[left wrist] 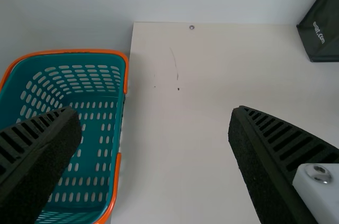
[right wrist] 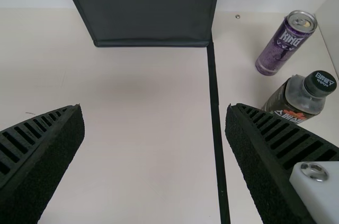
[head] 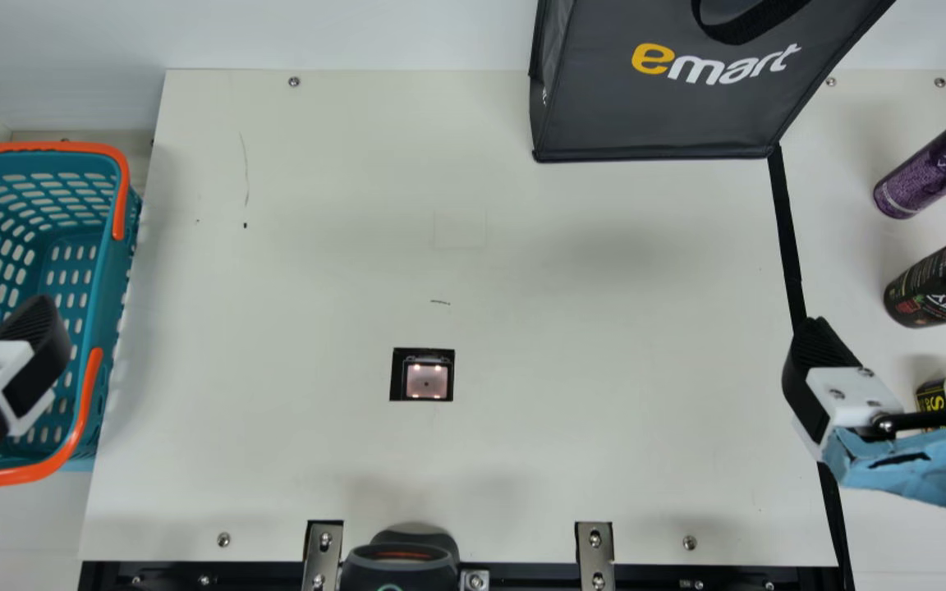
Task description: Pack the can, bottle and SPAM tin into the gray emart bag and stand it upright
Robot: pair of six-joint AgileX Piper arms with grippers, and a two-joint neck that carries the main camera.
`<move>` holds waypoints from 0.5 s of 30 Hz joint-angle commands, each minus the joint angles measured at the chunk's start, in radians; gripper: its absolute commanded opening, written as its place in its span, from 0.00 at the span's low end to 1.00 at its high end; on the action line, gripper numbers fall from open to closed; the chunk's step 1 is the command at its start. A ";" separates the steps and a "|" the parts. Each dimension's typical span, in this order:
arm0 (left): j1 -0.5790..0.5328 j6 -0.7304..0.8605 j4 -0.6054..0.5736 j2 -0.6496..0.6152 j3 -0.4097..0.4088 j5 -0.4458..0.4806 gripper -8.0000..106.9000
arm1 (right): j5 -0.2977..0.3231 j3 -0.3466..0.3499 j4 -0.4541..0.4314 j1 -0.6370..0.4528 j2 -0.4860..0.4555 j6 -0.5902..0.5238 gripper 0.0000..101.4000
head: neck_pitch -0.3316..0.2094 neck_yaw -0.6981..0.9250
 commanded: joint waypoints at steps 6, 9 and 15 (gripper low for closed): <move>0.000 0.000 0.000 0.000 0.000 0.000 0.85 | 0.000 0.000 0.000 0.000 0.000 0.000 0.94 | -0.161 -0.149; 0.000 0.000 0.000 0.000 0.000 0.000 0.85 | 0.000 0.000 0.000 0.000 0.000 0.000 0.94 | -0.231 -0.219; 0.000 0.000 0.000 0.000 0.000 0.000 0.85 | 0.000 0.000 0.000 0.000 0.000 0.000 0.94 | -0.322 -0.318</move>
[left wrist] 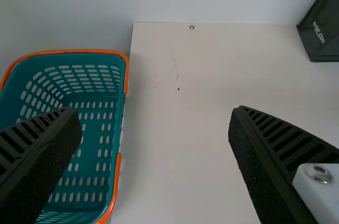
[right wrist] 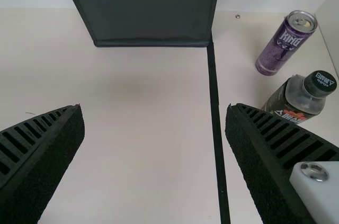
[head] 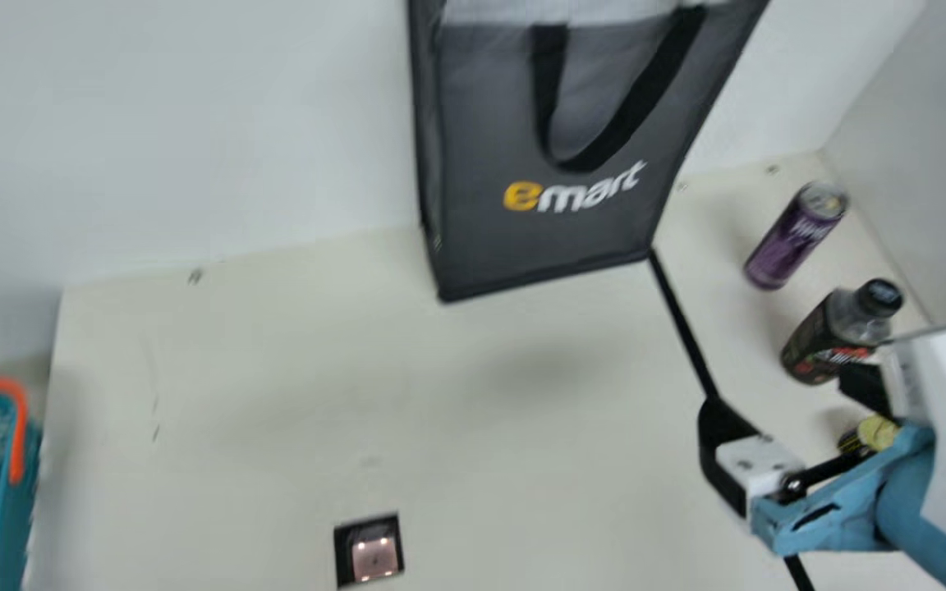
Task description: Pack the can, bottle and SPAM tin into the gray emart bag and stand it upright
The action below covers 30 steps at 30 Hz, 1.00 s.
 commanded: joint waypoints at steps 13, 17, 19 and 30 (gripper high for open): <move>0.000 0.000 0.000 0.000 0.000 0.000 0.85 | 0.001 0.000 0.000 0.000 0.000 0.000 0.94 | -0.046 -0.032; 0.000 0.000 0.000 0.000 0.000 0.000 0.85 | 0.001 0.000 0.000 0.000 0.000 0.000 0.94 | -0.046 -0.032; 0.000 0.000 0.000 0.000 0.000 0.000 0.85 | 0.001 0.000 0.000 0.000 0.000 0.000 0.94 | -0.046 -0.032; 0.000 0.000 0.000 0.000 0.000 0.000 0.85 | -0.016 -0.027 -0.010 0.000 0.034 -0.003 0.94 | -0.046 -0.032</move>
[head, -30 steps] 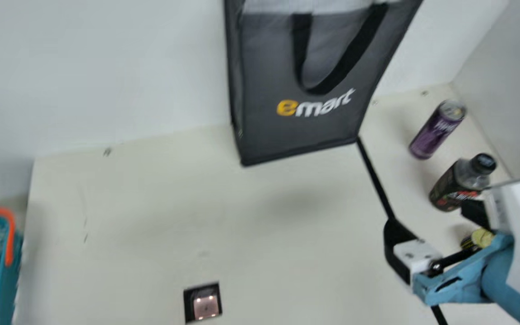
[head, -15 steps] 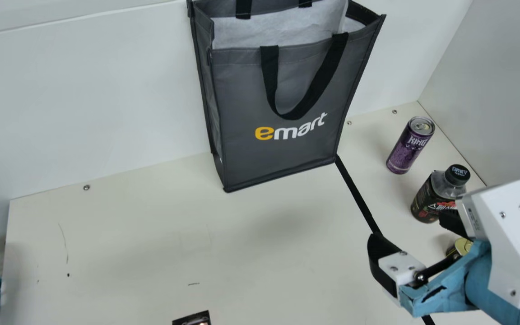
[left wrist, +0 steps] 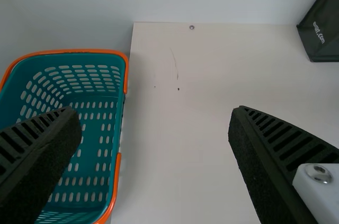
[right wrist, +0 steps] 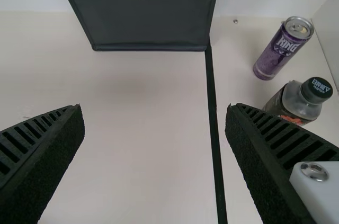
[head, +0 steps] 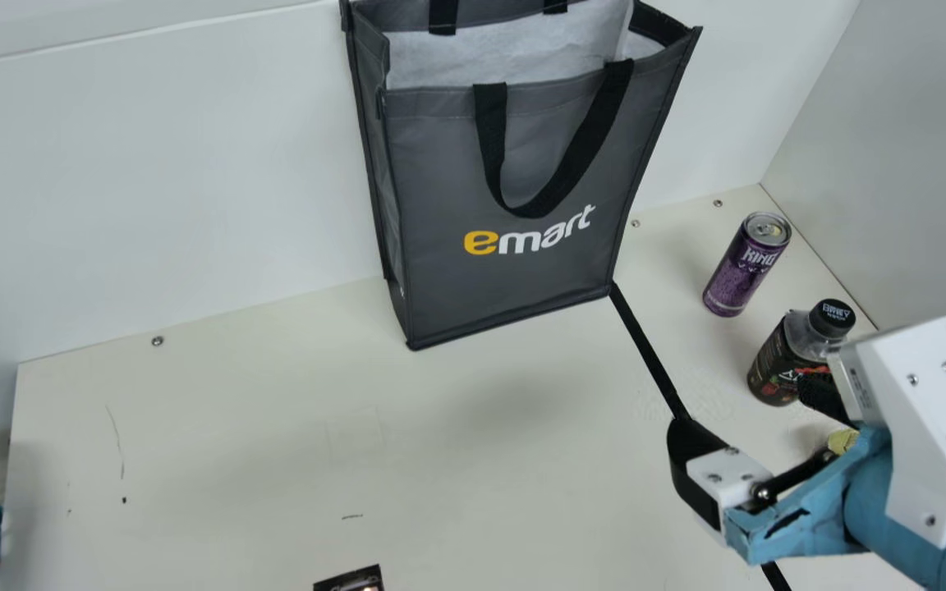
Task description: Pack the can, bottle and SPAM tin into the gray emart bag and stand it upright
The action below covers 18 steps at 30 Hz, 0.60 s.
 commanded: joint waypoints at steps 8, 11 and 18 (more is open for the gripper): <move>0.000 0.000 0.000 0.000 0.000 0.000 0.85 | -0.025 -0.058 -0.042 0.004 0.069 -0.021 0.94 | -0.023 -0.002; 0.000 0.000 0.000 0.000 0.000 0.000 0.85 | -0.032 -0.081 -0.054 0.009 0.094 -0.025 0.94 | -0.023 -0.002; 0.000 0.000 0.000 0.000 0.000 0.000 0.85 | -0.046 -0.129 -0.083 0.026 0.145 -0.036 0.94 | -0.023 -0.002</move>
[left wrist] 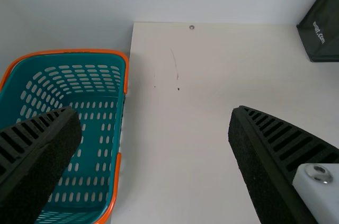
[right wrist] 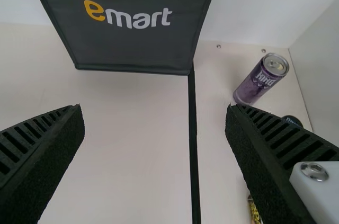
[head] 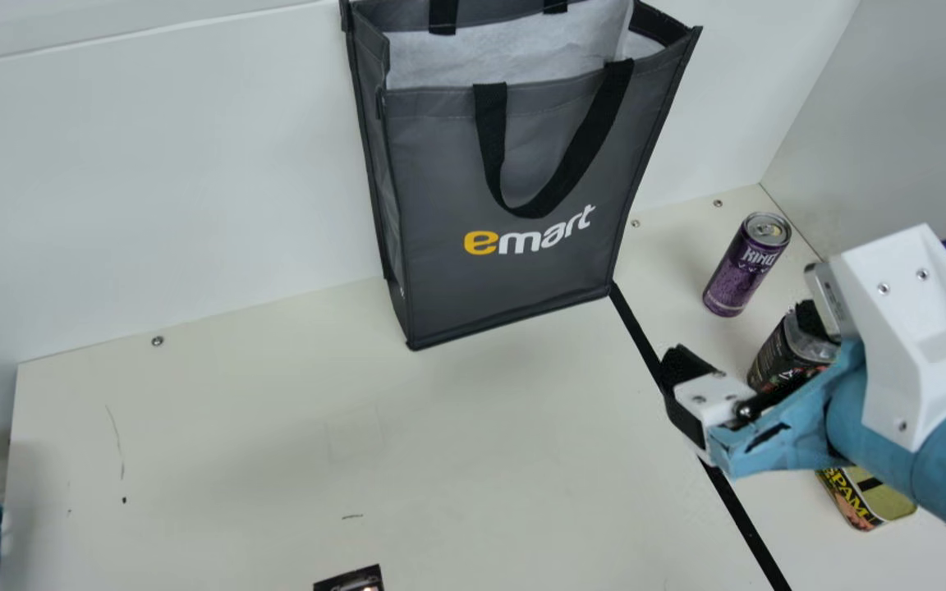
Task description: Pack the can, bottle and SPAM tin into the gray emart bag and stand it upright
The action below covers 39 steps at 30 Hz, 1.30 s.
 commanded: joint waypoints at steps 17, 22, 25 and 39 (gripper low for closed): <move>0.000 0.000 0.000 0.000 0.000 0.000 0.85 | 0.005 -0.165 -0.028 0.029 0.114 -0.092 0.94 | -0.023 -0.001; 0.000 0.000 0.000 0.000 0.000 0.000 0.85 | 0.014 -0.213 -0.022 0.027 0.142 -0.136 0.94 | -0.023 -0.001; 0.000 0.000 0.000 0.000 0.000 0.000 0.85 | 0.019 -0.246 -0.011 0.023 0.160 -0.167 0.94 | -0.023 -0.001; 0.000 0.000 0.000 0.000 0.000 0.000 0.85 | 0.038 -0.428 0.104 -0.048 0.272 -0.402 0.94 | -0.023 -0.001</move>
